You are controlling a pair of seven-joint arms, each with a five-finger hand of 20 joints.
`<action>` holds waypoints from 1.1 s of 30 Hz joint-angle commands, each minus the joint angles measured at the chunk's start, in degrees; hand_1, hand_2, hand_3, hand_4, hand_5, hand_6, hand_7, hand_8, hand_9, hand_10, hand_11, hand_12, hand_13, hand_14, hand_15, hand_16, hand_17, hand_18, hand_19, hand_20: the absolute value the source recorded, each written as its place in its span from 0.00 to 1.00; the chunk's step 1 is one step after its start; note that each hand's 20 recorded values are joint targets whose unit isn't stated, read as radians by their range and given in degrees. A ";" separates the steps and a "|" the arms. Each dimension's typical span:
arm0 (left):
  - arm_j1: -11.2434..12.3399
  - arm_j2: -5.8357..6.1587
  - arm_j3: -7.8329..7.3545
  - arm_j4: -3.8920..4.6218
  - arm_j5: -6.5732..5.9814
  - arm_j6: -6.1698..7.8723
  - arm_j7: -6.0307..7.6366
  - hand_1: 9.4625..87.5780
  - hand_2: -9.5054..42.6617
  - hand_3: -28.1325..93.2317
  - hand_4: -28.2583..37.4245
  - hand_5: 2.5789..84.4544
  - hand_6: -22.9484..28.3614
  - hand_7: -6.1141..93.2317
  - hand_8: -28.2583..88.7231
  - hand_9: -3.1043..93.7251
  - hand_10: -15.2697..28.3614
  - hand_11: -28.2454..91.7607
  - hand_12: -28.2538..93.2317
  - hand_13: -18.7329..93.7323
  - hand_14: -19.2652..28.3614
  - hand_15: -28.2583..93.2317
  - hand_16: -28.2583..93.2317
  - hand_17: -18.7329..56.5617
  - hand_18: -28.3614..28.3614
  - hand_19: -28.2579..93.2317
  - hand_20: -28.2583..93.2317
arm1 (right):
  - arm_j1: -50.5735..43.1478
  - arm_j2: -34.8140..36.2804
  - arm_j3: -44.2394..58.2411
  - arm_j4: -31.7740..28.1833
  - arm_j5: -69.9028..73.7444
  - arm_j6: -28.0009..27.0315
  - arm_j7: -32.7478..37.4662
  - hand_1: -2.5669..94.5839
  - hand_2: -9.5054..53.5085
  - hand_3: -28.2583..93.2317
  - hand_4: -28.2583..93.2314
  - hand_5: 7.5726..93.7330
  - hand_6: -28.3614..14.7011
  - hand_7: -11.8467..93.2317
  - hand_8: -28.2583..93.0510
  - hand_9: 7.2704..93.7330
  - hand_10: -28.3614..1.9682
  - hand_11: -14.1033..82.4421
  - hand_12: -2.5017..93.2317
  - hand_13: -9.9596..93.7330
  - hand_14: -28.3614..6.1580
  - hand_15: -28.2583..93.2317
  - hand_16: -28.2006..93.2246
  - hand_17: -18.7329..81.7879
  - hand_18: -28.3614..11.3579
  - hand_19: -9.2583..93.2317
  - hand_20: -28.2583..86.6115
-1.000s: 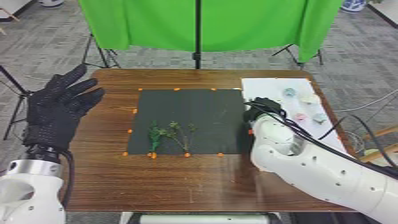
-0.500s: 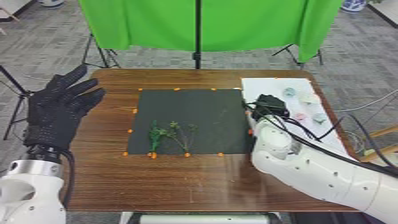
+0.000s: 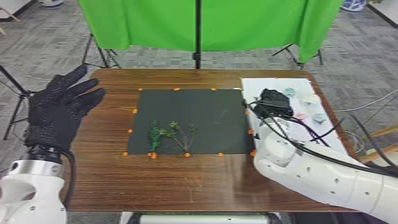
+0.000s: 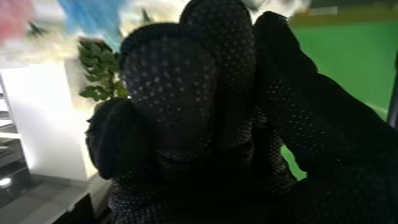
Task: Arrange flowers
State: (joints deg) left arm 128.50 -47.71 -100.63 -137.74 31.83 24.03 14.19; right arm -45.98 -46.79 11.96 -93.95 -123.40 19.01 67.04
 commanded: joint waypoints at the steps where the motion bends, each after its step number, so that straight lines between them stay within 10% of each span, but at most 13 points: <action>1: 0.47 -0.23 0.35 0.06 -0.34 0.71 0.07 0.15 0.41 0.86 0.00 0.40 0.65 0.20 0.16 0.34 0.81 0.48 0.31 0.38 0.98 0.70 0.13 0.15 0.94 0.77 0.29 | 2.89 0.23 0.73 -2.15 -3.08 2.39 0.30 0.60 0.00 0.84 0.00 0.90 0.58 0.36 0.32 1.00 0.64 0.46 0.27 0.99 0.72 0.67 0.40 0.80 0.36 1.00 0.49; 17: -0.05 0.10 0.73 0.34 -0.26 0.40 -0.12 0.15 0.41 0.86 0.00 0.40 0.65 0.20 0.16 0.34 0.81 0.48 0.31 0.38 0.98 0.70 0.13 0.15 0.94 0.77 0.29 | -1.90 -0.22 9.87 -3.77 11.28 -14.18 -1.72 0.38 0.00 0.82 0.03 0.57 0.45 0.23 0.15 0.87 0.44 0.49 0.22 0.91 0.61 0.71 0.38 0.74 0.27 1.00 0.49; 33: -1.66 0.44 1.16 0.84 -0.08 -0.44 -1.29 0.15 0.41 0.86 0.00 0.41 0.65 0.20 0.16 0.34 0.81 0.48 0.31 0.38 0.98 0.70 0.13 0.15 0.94 0.77 0.29 | -2.93 -2.06 10.73 -1.40 15.32 -19.79 -0.72 0.37 0.00 0.79 0.02 0.49 0.40 0.19 0.16 0.86 0.42 0.48 0.21 0.91 0.60 0.71 0.37 0.73 0.25 1.00 0.48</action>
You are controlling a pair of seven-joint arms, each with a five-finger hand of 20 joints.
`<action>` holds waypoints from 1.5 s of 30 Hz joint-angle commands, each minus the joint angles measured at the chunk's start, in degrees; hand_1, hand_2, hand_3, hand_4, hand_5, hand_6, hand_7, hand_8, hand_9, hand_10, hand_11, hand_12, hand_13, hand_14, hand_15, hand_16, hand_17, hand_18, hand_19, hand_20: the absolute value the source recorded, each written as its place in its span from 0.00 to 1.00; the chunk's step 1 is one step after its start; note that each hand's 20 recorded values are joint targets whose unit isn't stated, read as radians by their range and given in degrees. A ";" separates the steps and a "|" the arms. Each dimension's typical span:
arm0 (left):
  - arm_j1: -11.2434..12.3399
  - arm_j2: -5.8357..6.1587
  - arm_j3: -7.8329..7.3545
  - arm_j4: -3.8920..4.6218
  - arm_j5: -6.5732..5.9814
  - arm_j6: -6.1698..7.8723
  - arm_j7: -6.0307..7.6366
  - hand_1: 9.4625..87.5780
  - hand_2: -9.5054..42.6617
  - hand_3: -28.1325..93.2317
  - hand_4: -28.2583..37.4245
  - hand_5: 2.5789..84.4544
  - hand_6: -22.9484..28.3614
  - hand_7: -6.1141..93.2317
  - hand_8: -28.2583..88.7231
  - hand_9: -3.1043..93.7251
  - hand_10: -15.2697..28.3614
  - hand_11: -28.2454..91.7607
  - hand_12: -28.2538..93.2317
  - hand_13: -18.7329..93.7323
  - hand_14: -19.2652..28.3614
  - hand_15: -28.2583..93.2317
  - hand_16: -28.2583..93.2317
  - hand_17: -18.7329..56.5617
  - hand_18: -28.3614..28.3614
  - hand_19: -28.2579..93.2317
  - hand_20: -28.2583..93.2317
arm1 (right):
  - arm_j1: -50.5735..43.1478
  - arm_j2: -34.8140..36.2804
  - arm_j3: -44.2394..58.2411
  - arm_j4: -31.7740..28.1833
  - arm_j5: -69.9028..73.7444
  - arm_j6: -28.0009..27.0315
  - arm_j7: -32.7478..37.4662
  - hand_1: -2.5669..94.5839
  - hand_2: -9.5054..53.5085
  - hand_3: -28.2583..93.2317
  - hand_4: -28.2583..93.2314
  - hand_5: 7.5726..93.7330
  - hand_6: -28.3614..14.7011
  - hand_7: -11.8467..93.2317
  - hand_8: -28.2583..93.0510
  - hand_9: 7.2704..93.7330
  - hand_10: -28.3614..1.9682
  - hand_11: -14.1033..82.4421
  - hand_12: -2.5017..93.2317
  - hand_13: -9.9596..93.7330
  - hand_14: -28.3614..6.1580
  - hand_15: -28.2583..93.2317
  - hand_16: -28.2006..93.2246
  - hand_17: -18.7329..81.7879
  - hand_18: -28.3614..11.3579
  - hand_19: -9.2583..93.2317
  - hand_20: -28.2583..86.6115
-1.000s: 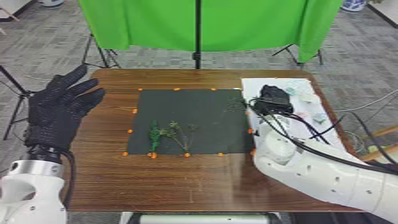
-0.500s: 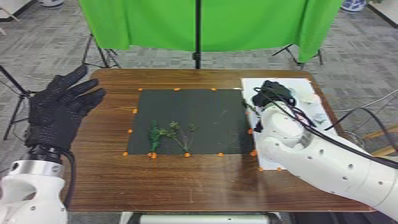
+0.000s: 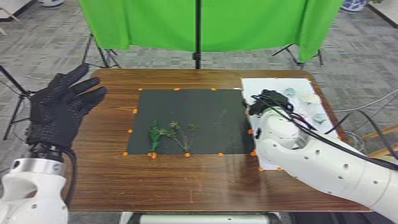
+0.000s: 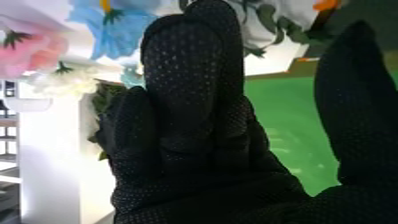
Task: Arrange flowers
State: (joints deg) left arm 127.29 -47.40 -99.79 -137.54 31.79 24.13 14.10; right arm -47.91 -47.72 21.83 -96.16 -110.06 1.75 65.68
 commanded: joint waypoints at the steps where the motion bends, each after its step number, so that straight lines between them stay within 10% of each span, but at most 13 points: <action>1: -0.59 0.13 0.38 0.71 -0.01 -0.66 -1.21 0.15 0.41 0.86 0.00 0.41 0.65 0.20 0.16 0.34 0.81 0.48 0.31 0.38 0.98 0.70 0.13 0.15 0.94 0.77 0.29 | -1.09 -1.33 0.80 1.05 1.65 -2.89 0.75 0.37 0.00 0.79 0.02 0.50 0.40 0.19 0.16 0.86 0.42 0.48 0.21 0.91 0.60 0.71 0.37 0.73 0.25 1.00 0.48; 22: -0.99 0.11 0.80 0.78 -0.13 -0.77 -0.69 0.15 0.41 0.86 0.00 0.40 0.65 0.20 0.16 0.34 0.81 0.48 0.31 0.38 0.98 0.70 0.13 0.15 0.94 0.77 0.29 | 0.12 -2.65 -5.23 6.86 -0.86 -0.26 1.07 0.58 0.00 0.75 0.00 0.84 0.63 0.29 0.26 0.96 0.63 0.42 0.27 0.94 0.68 0.68 0.38 0.75 0.32 1.00 0.43; 31: -1.16 0.00 0.97 0.77 -0.12 -1.02 -0.57 0.15 0.41 0.86 0.00 0.41 0.65 0.20 0.16 0.34 0.81 0.48 0.31 0.38 0.98 0.69 0.13 0.15 0.94 0.77 0.29 | 0.50 -2.48 -7.92 6.20 -1.77 0.89 0.42 0.46 0.00 0.81 0.00 0.76 0.60 0.32 0.15 0.91 0.56 0.48 0.22 0.93 0.68 0.68 0.38 0.74 0.32 1.00 0.43; 45: -1.18 -0.31 1.01 0.74 0.10 -1.08 -0.59 0.16 0.41 0.85 0.00 0.40 0.65 0.20 0.16 0.34 0.81 0.48 0.31 0.38 0.98 0.70 0.13 0.15 0.94 0.77 0.29 | -0.52 -2.66 -11.19 7.62 -5.03 4.91 -1.08 0.60 0.00 0.77 0.00 0.91 0.65 0.36 0.29 1.00 0.67 0.45 0.28 0.98 0.72 0.66 0.40 0.76 0.32 1.00 0.47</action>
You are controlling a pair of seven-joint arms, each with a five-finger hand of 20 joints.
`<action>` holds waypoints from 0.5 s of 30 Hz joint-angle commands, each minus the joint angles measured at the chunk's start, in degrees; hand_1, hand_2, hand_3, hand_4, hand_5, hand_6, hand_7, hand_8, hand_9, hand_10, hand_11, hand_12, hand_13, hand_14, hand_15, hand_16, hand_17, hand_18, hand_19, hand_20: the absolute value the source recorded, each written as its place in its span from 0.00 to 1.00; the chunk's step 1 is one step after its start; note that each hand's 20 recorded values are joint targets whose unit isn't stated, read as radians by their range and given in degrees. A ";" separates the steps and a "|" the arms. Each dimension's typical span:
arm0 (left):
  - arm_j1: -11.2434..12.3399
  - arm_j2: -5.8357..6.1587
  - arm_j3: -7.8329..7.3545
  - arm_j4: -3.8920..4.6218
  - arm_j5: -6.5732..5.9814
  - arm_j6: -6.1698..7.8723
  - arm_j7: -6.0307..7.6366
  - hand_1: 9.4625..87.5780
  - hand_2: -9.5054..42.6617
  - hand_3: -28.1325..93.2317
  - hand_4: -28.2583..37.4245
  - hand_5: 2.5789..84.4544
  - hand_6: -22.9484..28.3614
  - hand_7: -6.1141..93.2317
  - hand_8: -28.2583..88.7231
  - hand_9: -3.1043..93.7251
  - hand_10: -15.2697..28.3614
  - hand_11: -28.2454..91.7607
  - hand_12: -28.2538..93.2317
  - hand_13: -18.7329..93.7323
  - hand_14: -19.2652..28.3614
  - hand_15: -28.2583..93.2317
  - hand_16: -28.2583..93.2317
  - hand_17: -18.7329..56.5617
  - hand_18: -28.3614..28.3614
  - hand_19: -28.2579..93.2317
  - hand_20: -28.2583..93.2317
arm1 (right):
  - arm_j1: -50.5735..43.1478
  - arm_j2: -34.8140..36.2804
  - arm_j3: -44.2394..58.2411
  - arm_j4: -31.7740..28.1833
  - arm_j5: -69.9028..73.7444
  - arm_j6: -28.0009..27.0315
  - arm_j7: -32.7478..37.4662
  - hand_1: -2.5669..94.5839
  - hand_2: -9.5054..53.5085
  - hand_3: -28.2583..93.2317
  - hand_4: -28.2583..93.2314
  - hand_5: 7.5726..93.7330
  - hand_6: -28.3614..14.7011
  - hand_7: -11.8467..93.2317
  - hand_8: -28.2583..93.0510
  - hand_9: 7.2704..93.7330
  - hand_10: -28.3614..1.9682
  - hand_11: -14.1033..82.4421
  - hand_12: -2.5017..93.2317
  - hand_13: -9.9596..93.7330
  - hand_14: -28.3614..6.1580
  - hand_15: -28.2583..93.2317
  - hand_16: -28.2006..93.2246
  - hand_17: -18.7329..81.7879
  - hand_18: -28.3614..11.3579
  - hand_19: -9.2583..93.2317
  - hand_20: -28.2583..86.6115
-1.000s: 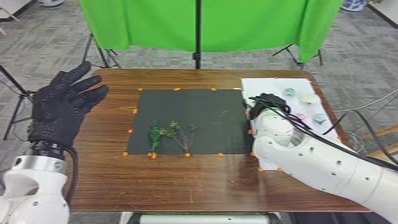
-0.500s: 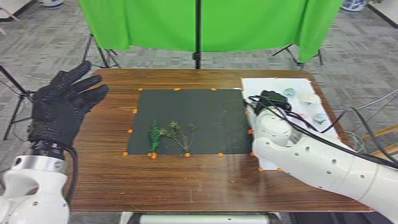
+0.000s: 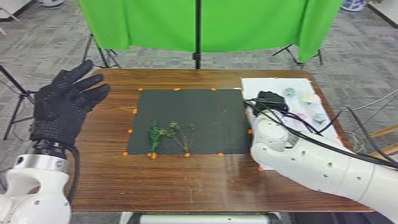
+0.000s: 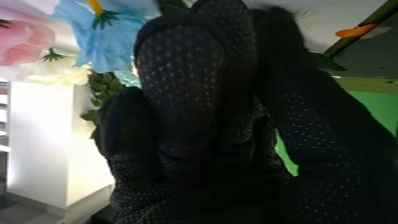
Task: Arrange flowers
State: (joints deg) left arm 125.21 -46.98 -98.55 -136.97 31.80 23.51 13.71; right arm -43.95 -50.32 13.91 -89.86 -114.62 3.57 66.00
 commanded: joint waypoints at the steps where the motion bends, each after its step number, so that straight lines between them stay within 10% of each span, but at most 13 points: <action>1: 0.89 -0.75 -0.18 0.15 -0.03 -0.28 -0.19 0.15 0.41 0.85 0.00 0.41 0.65 0.20 0.16 0.34 0.81 0.48 0.31 0.38 0.98 0.70 0.13 0.15 0.94 0.77 0.29 | -4.12 0.17 -3.75 1.23 -0.78 4.40 -1.23 0.60 0.00 0.77 0.00 0.91 0.65 0.36 0.30 1.00 0.67 0.46 0.27 0.98 0.72 0.66 0.40 0.76 0.32 1.00 0.48; 15: 2.03 -0.94 -0.43 -0.30 -0.02 0.49 0.31 0.15 0.41 0.86 0.00 0.40 0.65 0.20 0.16 0.34 0.81 0.48 0.31 0.38 0.98 0.70 0.13 0.15 0.94 0.77 0.29 | 1.11 1.28 -5.88 0.64 -8.75 22.23 0.37 0.58 0.00 0.83 0.00 0.92 0.61 0.36 0.33 1.00 0.66 0.50 0.25 0.99 0.72 0.68 0.41 0.76 0.31 1.00 0.53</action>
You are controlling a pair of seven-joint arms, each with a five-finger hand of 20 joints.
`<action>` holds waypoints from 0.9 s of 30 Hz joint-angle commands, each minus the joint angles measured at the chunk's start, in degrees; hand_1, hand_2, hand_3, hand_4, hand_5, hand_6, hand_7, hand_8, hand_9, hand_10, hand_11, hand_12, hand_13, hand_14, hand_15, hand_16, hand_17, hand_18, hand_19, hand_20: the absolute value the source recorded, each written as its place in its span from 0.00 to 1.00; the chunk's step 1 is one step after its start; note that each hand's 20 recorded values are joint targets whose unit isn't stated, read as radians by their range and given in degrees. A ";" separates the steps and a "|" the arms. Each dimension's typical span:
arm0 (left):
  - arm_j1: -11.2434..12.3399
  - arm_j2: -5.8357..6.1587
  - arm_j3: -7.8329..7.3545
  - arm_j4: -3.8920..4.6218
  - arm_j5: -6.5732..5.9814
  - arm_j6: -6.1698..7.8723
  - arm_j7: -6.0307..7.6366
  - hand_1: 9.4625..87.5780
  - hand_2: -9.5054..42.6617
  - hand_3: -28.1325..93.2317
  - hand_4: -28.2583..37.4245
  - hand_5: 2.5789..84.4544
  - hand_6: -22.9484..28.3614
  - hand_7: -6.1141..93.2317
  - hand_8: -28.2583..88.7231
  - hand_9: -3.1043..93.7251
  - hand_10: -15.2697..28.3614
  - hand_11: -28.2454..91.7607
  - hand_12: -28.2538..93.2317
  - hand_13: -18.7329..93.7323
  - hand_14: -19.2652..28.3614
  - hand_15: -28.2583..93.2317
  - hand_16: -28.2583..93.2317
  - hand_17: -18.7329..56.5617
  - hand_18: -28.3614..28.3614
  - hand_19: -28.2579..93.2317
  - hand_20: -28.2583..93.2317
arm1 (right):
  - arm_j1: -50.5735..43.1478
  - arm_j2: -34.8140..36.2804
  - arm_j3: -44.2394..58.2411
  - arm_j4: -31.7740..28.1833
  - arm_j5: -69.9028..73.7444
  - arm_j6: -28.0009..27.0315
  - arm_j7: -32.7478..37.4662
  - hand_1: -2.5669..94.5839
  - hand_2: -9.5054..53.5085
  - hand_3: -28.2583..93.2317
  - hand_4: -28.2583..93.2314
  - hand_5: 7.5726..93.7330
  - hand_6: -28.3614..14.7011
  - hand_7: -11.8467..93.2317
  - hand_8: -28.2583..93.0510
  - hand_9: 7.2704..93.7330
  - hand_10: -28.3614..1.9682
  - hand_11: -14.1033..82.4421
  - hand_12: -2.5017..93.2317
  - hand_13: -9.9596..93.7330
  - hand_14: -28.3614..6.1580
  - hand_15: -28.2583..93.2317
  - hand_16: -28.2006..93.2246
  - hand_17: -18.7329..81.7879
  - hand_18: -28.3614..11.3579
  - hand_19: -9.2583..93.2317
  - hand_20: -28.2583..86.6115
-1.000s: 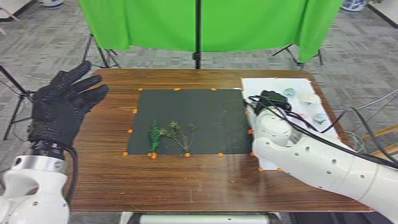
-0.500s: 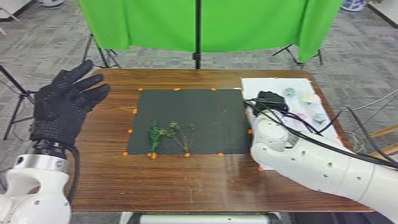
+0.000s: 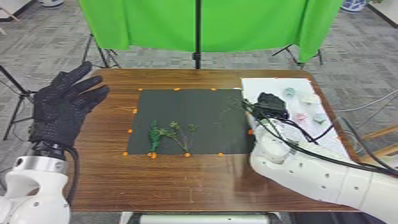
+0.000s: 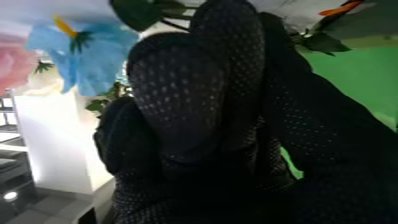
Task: Arrange flowers
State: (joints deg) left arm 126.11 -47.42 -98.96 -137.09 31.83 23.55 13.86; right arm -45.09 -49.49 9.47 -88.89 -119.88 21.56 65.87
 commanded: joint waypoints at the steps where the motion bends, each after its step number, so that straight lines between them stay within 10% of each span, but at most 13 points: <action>1: 1.15 -0.48 -0.06 -0.17 -0.06 0.38 0.16 0.15 0.41 0.86 0.00 0.40 0.65 0.20 0.16 0.34 0.81 0.48 0.31 0.38 0.98 0.69 0.13 0.15 0.94 0.77 0.29 | 2.45 0.48 -1.30 -0.46 -3.48 4.38 0.36 0.58 0.00 0.84 0.00 0.92 0.61 0.36 0.33 1.00 0.65 0.51 0.25 0.99 0.72 0.68 0.41 0.76 0.31 1.00 0.54; 11: 3.24 0.18 -0.95 -0.92 -0.52 1.28 1.68 0.16 0.41 0.86 0.00 0.40 0.65 0.20 0.16 0.34 0.81 0.48 0.31 0.38 0.98 0.70 0.13 0.15 0.94 0.77 0.29 | 5.73 1.50 -2.95 -4.14 -4.68 6.18 0.67 0.58 0.00 0.85 0.00 0.93 0.60 0.36 0.33 1.00 0.64 0.52 0.24 0.99 0.71 0.68 0.41 0.76 0.30 1.00 0.55; 27: 6.75 1.87 -4.98 -2.90 -0.09 3.04 2.63 0.16 0.41 0.85 0.00 0.41 0.65 0.20 0.16 0.34 0.81 0.48 0.31 0.38 0.98 0.70 0.13 0.15 0.94 0.77 0.29 | 3.39 0.71 0.72 -17.17 3.10 -12.04 -3.43 0.59 0.00 0.84 0.02 0.94 0.57 0.34 0.36 1.00 0.62 0.53 0.24 0.99 0.68 0.70 0.41 0.76 0.25 1.00 0.60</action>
State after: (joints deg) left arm 130.72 -45.46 -102.66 -139.33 31.48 25.63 16.77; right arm -40.17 -47.39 11.24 -104.14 -116.18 10.82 63.16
